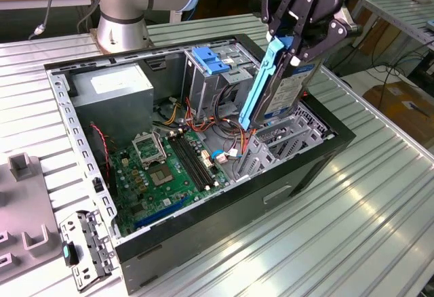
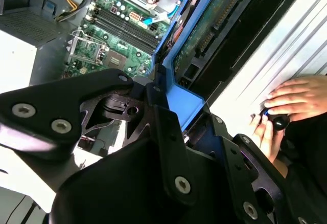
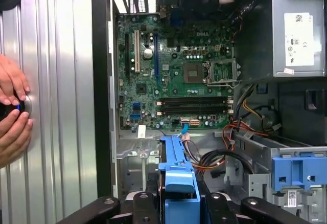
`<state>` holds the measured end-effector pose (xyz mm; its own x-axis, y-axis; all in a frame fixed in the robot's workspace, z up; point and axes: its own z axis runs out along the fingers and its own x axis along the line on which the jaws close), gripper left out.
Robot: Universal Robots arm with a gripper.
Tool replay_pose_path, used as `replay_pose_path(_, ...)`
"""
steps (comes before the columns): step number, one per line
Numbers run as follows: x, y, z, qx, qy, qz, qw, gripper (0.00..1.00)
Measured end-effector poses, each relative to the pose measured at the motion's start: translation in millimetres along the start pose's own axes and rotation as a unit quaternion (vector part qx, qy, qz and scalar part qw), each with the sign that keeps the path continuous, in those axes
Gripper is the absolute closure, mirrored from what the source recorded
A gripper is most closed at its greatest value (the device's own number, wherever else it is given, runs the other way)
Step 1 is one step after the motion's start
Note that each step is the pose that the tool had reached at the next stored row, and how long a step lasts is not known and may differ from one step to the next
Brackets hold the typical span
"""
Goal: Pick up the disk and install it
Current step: 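Insert the disk into the insertion slot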
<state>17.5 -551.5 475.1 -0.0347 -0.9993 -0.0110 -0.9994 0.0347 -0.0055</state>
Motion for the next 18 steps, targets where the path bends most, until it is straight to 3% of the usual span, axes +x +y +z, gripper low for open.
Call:
replay_pose_path(8, 5.9, -26.7, 8.3, 0.0001, 0.0029, 0.0, 1.0, 0.63)
replay_pose_path(10, 6.5, -29.2, 9.7, 0.0001, 0.0035, 0.0, 0.99999, 0.63)
replay_pose_path(18, 6.6, -29.4, 10.7, 0.0001, 0.0039, 0.0, 0.99999, 0.63)
